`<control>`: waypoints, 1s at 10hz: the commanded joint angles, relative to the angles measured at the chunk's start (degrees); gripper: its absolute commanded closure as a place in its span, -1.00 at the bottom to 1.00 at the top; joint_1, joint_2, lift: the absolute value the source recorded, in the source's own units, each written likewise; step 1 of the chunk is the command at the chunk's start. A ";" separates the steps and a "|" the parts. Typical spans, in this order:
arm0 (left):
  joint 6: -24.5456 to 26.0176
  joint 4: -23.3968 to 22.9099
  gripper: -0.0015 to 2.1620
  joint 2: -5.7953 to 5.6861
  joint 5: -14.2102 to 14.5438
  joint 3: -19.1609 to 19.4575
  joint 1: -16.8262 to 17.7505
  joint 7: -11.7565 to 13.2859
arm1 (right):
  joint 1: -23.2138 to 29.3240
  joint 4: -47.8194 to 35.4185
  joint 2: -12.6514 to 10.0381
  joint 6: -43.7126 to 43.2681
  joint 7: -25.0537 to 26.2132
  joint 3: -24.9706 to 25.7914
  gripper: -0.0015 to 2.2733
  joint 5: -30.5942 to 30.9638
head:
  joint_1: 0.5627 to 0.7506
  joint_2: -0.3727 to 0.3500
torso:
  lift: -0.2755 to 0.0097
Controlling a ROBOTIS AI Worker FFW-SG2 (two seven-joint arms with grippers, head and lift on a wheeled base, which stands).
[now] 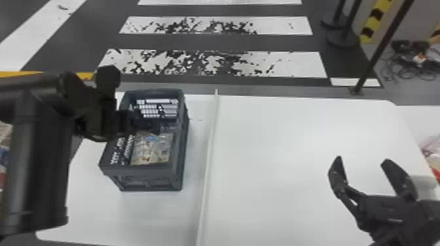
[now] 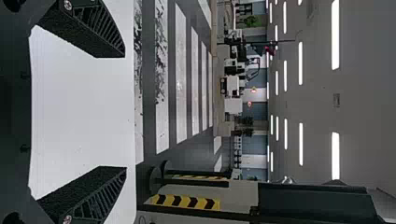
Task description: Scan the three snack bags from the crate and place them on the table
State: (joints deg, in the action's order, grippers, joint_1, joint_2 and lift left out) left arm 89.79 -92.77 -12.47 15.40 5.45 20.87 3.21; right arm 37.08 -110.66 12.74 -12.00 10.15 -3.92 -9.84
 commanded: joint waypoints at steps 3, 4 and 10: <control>0.24 4.70 -0.81 0.60 -0.54 -1.14 -0.04 0.30 | 1.33 -0.70 0.00 -2.27 0.04 0.84 -0.94 0.00 | 0.41 0.14 | 0.68; 0.24 5.76 -0.81 0.69 -0.89 -1.41 -0.48 0.30 | 1.51 -0.61 0.00 -2.80 0.04 1.02 -0.94 0.00 | 0.41 0.14 | 0.68; -3.87 18.24 -0.75 1.66 -5.20 -2.37 3.03 2.24 | 1.24 0.18 1.32 -2.98 0.39 1.63 -0.94 -0.09 | 0.41 0.08 | 0.68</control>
State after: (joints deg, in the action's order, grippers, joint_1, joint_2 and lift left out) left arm 86.85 -75.66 -10.76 10.86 3.12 23.51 5.59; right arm 38.33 -110.59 14.00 -14.89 10.61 -2.38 -9.92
